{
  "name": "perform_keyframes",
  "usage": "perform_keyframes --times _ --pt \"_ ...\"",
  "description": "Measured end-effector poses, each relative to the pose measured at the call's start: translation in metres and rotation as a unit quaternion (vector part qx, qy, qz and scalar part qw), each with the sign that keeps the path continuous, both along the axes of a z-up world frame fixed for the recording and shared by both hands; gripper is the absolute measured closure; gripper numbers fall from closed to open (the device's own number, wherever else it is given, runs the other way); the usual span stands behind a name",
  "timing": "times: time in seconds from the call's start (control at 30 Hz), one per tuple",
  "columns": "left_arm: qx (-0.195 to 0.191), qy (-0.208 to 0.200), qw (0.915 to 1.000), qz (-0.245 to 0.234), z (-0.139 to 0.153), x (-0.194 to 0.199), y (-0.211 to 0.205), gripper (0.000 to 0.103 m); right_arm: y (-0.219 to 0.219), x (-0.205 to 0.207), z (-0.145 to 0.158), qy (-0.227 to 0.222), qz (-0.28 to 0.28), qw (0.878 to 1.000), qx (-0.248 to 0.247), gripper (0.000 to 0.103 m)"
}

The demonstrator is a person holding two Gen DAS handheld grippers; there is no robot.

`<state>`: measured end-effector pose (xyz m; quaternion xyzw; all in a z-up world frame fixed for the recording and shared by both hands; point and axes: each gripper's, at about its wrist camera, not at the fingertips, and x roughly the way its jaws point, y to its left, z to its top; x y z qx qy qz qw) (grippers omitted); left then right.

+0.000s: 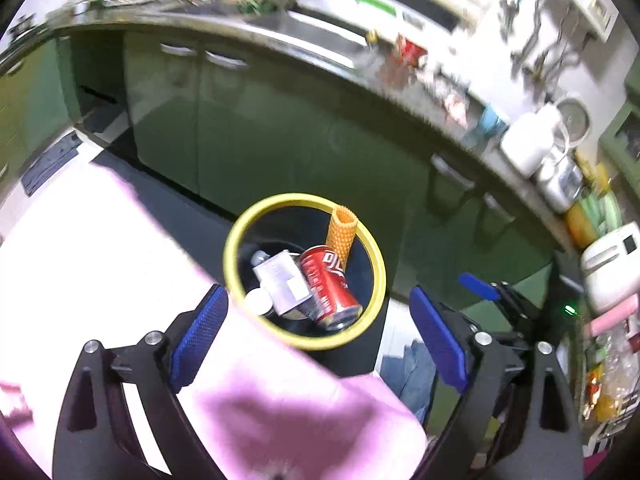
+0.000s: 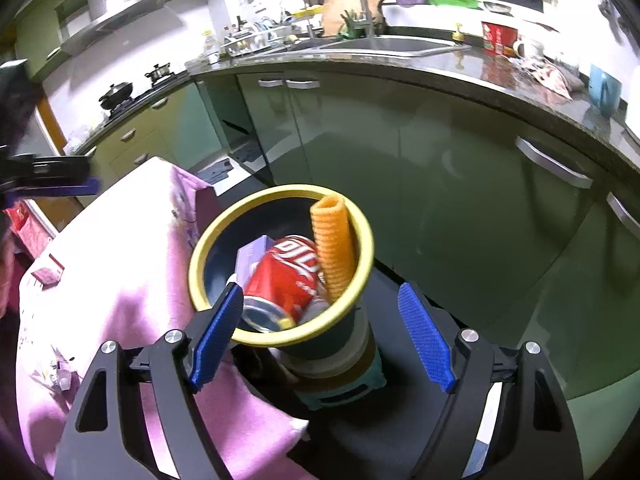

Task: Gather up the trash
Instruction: 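Carry the red cola can over the bin and release it with the left gripper, then grasp the white tissue on the table with the right gripper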

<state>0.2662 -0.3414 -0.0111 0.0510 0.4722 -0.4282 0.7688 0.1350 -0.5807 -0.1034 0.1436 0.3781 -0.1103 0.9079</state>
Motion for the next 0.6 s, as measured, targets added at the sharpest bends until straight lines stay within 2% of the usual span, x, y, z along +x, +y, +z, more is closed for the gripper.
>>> perform_keyframes --times 0.17,0.27,0.4,0.47,0.53,0.6 --pt "-0.066 -0.039 0.9947 0.069 0.018 -0.017 0.102 0.013 0.026 0.009 0.011 -0.003 0.027 1.0 -0.008 0.023" --pt "-0.098 -0.062 0.9852 0.126 0.017 -0.031 0.168 0.011 0.051 0.016 0.018 -0.005 0.059 0.998 -0.006 0.023" --pt "-0.121 -0.072 0.9728 0.184 0.009 -0.038 0.229 0.011 0.1 0.029 0.023 -0.007 0.13 0.991 0.011 0.023" --pt "-0.128 -0.092 0.9639 0.215 0.006 -0.042 0.254 0.011 0.127 0.032 0.026 -0.014 0.18 0.983 0.029 0.023" --pt "-0.124 -0.115 0.9557 0.241 0.002 -0.045 0.269 0.011 0.16 0.034 0.03 -0.022 0.248 0.967 0.056 0.023" --pt "-0.12 -0.135 0.9472 0.265 -0.003 -0.05 0.286 0.01 0.191 0.032 0.035 -0.026 0.303 0.951 0.058 0.024"
